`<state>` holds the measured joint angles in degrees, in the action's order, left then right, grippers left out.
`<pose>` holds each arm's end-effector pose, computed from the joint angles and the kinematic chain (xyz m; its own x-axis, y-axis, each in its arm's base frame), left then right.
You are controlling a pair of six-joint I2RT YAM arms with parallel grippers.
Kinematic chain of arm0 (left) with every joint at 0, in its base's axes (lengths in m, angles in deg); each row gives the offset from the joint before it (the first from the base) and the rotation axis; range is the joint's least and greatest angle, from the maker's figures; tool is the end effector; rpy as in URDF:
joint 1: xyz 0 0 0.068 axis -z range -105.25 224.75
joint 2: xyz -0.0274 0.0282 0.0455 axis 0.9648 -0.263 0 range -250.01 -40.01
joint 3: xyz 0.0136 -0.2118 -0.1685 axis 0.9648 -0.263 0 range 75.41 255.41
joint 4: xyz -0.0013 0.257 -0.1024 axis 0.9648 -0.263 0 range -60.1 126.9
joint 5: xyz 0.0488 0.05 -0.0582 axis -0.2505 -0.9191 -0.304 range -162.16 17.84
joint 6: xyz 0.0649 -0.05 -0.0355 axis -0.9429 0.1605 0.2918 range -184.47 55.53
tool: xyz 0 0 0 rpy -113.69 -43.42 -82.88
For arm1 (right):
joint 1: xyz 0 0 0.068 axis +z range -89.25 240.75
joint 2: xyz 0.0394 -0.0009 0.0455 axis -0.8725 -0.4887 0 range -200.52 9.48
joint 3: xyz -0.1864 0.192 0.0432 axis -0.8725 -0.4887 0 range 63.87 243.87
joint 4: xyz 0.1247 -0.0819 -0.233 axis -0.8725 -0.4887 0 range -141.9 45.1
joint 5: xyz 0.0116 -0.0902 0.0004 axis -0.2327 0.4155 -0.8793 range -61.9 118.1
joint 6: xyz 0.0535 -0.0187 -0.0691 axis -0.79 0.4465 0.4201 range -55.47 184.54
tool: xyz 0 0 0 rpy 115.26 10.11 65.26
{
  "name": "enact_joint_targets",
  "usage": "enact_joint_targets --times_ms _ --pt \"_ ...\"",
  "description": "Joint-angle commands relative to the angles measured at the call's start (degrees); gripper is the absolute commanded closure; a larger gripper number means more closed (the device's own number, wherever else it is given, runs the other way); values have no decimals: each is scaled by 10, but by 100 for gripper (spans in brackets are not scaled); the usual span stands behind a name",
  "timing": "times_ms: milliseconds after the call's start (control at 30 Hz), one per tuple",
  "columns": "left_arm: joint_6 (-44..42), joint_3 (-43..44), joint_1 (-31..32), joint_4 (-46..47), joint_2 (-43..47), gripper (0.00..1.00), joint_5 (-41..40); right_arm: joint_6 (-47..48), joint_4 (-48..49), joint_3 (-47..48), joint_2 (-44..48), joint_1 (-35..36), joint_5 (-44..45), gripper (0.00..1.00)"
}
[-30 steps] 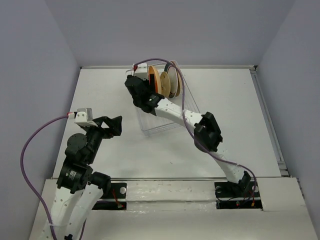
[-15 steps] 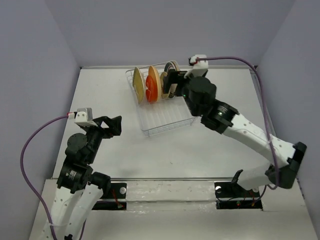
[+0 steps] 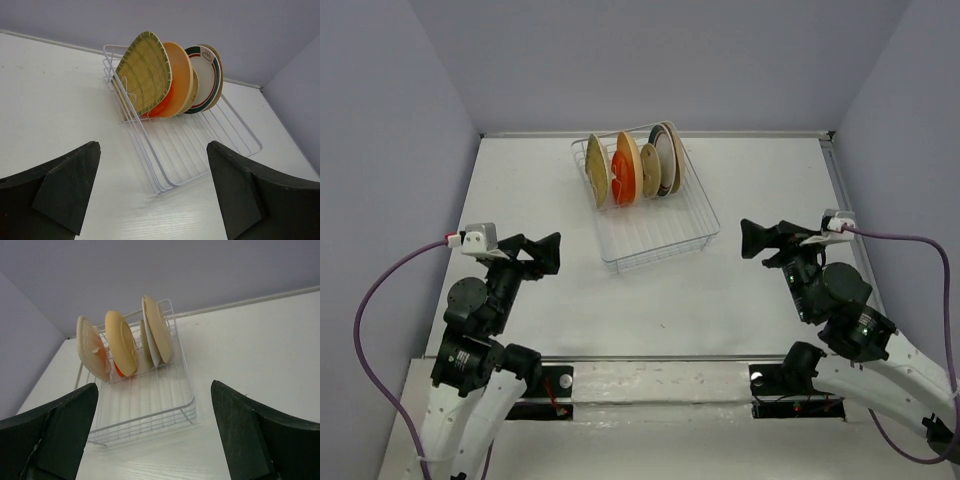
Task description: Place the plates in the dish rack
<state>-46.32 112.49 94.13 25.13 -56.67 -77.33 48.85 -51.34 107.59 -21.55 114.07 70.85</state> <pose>0.1384 -0.0412 0.3590 0.0580 -0.3494 -0.9352 0.2783 0.9053 -0.3209 0.1441 0.1030 0.3791 0.0124 0.3491 -0.9370 -0.1967 0.9196 0.3400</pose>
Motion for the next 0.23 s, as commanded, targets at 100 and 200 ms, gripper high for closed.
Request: enact_joint_targets --times_ms 100,200 --pt "26 -15 -5 81 -14 1 62 -39 27 -58 4 2 13 0" --pt "33 -9 -4 97 -27 1 83 -18 32 -22 -25 2 -1 0"
